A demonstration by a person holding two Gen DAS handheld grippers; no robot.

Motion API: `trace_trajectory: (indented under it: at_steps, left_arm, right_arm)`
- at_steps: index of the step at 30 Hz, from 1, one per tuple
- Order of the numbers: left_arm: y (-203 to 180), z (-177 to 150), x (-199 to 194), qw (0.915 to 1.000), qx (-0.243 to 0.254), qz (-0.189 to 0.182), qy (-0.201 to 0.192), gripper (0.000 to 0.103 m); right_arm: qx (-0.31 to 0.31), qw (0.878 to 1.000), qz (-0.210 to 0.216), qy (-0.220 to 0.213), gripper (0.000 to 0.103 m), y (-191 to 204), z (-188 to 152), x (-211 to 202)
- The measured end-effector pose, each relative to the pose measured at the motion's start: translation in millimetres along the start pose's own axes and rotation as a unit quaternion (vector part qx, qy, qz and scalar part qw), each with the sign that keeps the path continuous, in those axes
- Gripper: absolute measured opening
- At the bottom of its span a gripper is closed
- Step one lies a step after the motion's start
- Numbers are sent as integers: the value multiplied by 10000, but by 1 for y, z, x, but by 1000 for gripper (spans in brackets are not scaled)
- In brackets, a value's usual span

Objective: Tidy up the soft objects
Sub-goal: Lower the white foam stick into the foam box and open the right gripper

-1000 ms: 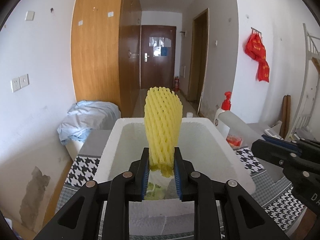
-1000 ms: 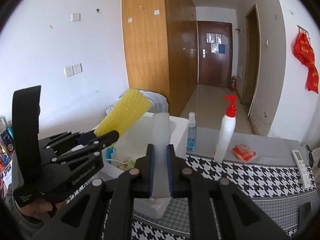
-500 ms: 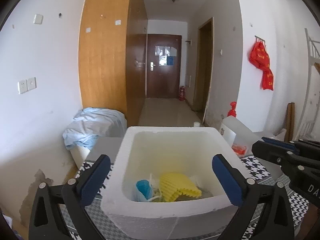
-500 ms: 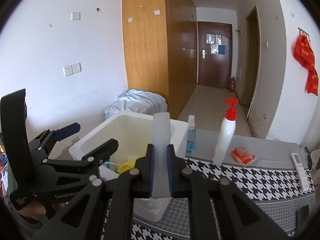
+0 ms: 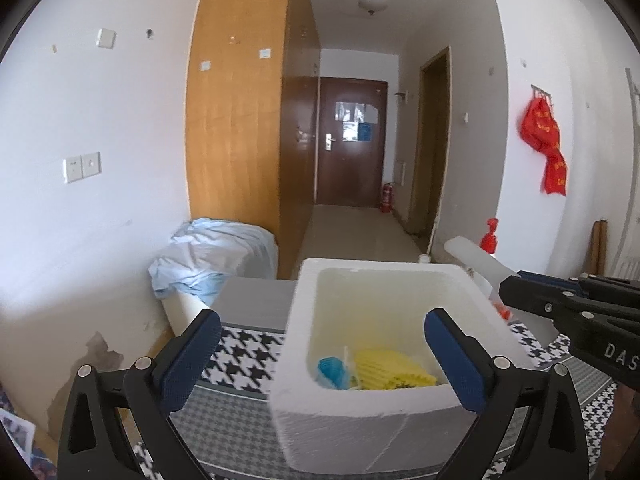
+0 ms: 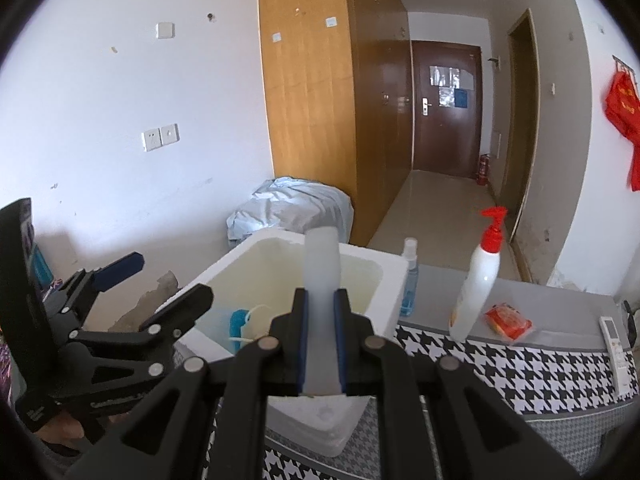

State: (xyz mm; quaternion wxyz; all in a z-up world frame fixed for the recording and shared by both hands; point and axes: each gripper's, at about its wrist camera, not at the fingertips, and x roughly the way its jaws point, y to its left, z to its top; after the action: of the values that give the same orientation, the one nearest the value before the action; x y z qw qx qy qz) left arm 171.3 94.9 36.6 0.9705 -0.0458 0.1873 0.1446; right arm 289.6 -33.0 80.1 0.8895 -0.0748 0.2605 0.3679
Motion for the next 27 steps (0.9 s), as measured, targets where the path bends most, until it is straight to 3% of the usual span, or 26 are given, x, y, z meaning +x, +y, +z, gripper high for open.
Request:
trace_trajectory:
  at_steps: [13, 18, 20, 22, 27]
  left_arm:
    - [17, -4, -10, 9997, -26, 256, -3, 102]
    - [20, -4, -14, 9995, -32, 296, -64, 102]
    - [22, -3, -15, 9995, -49, 314, -93, 102]
    - [24, -3, -16, 9994, -85, 318, -114, 102]
    - [25, -1, -18, 9994, -104, 304, -127, 102]
  right_arm:
    - [-7, 9996, 199, 199, 18, 8, 3, 20]
    - [-23, 9995, 164, 285, 31, 9, 5, 27]
    - [7, 9995, 206, 255, 51, 9, 5, 25]
    - [28, 9996, 228, 136, 60, 8, 5, 19]
    - [38, 9999, 159, 55, 60, 5, 6, 9]
